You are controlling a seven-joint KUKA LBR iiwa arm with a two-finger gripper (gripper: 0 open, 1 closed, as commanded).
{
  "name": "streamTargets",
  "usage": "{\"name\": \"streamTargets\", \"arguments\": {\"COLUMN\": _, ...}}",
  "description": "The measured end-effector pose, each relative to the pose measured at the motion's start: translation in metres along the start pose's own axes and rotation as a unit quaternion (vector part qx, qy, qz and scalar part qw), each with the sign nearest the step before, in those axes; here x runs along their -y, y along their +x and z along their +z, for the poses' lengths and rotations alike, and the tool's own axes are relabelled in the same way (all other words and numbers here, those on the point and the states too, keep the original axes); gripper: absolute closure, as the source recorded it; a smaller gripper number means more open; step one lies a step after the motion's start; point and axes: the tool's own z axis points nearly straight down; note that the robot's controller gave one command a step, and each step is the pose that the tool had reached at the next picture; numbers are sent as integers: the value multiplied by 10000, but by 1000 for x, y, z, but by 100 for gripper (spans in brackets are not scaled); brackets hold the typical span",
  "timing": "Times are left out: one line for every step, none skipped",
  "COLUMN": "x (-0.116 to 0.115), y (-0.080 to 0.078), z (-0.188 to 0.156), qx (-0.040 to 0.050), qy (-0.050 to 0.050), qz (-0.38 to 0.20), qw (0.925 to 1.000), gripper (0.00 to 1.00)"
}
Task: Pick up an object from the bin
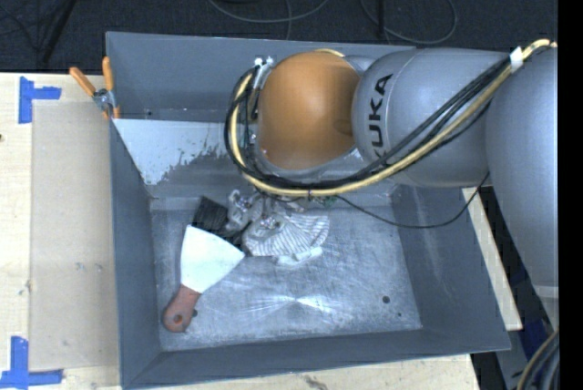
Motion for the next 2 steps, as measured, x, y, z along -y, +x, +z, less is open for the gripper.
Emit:
{"name": "streamTargets", "arguments": {"x": 2, "y": 0, "z": -20, "qx": 78, "qy": 59, "qz": 3, "qw": 10000, "gripper": 100}}
{"name": "streamTargets", "arguments": {"x": 4, "y": 3, "z": 5, "qx": 8, "qy": -3, "qz": 4, "qw": 10000, "gripper": 100}}
